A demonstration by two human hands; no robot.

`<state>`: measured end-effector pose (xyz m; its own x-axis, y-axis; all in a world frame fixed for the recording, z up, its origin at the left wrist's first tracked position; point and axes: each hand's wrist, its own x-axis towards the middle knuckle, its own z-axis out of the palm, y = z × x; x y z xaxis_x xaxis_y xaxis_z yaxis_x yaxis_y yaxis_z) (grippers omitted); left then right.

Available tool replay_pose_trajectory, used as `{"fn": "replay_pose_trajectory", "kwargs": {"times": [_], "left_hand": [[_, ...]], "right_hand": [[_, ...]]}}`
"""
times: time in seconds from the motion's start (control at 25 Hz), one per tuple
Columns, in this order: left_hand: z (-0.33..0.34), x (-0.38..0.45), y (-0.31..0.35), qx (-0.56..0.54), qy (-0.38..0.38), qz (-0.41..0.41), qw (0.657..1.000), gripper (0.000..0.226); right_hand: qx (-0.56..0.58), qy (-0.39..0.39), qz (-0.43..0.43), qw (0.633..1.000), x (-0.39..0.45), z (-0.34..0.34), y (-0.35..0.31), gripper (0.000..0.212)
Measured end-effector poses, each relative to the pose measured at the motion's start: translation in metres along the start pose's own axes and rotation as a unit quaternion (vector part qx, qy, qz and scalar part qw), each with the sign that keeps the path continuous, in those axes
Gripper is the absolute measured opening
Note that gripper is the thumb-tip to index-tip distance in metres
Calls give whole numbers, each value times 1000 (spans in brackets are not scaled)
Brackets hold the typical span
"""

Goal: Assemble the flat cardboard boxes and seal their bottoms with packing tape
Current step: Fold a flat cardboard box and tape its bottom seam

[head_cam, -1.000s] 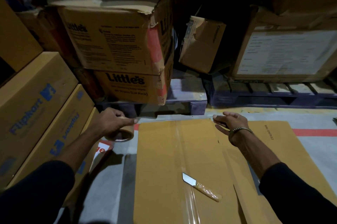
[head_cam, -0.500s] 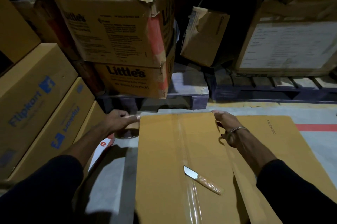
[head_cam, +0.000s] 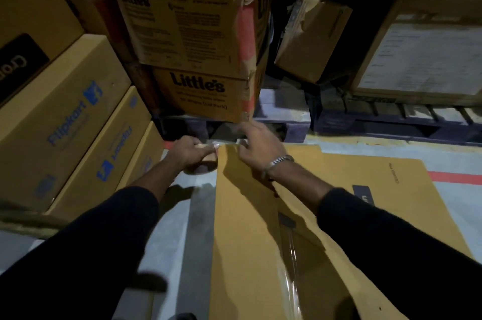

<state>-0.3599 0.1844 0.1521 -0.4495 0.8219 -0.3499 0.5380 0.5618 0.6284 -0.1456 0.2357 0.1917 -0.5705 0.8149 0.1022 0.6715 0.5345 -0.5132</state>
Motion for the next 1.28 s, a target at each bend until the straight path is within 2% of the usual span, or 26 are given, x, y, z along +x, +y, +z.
{"fn": "replay_pose_trajectory", "kwargs": {"times": [0.08,0.2,0.32,0.48,0.6,0.68,0.8,0.96,1.04,1.16,1.28], "left_hand": [[-2,-5,2,35,11,11,999,46],[-5,-4,3,71,-11,24,997,42],[-3,-3,-1,44,-15,20,999,36],[-6,-7,-7,-35,-36,12,999,29],[-10,-10,-16,-89,-46,20,995,33],[-11,-13,-20,-121,-50,23,991,27],[-16,-11,-24,-91,-62,40,993,17],[-20,-10,-27,-60,-94,69,991,18],[-13,-7,-37,-41,-83,59,994,18],[-5,1,-50,0,-41,25,999,25],[-18,11,-44,9,-45,35,998,23]], "right_hand": [[-29,-54,-35,998,13,17,-21,35],[-45,-110,-28,993,25,31,-27,35],[-65,-132,-36,988,20,31,-12,37],[-82,-108,11,991,-1,3,38,42],[-133,-80,28,987,-19,-17,82,43],[-157,-61,43,985,-30,-28,105,43],[-147,-16,76,986,-41,-35,130,45],[-49,9,129,990,-46,-27,140,40],[-14,21,155,988,-46,-19,138,39],[3,15,187,982,-44,-14,128,40],[-17,-5,219,975,-48,-20,117,43]]}}
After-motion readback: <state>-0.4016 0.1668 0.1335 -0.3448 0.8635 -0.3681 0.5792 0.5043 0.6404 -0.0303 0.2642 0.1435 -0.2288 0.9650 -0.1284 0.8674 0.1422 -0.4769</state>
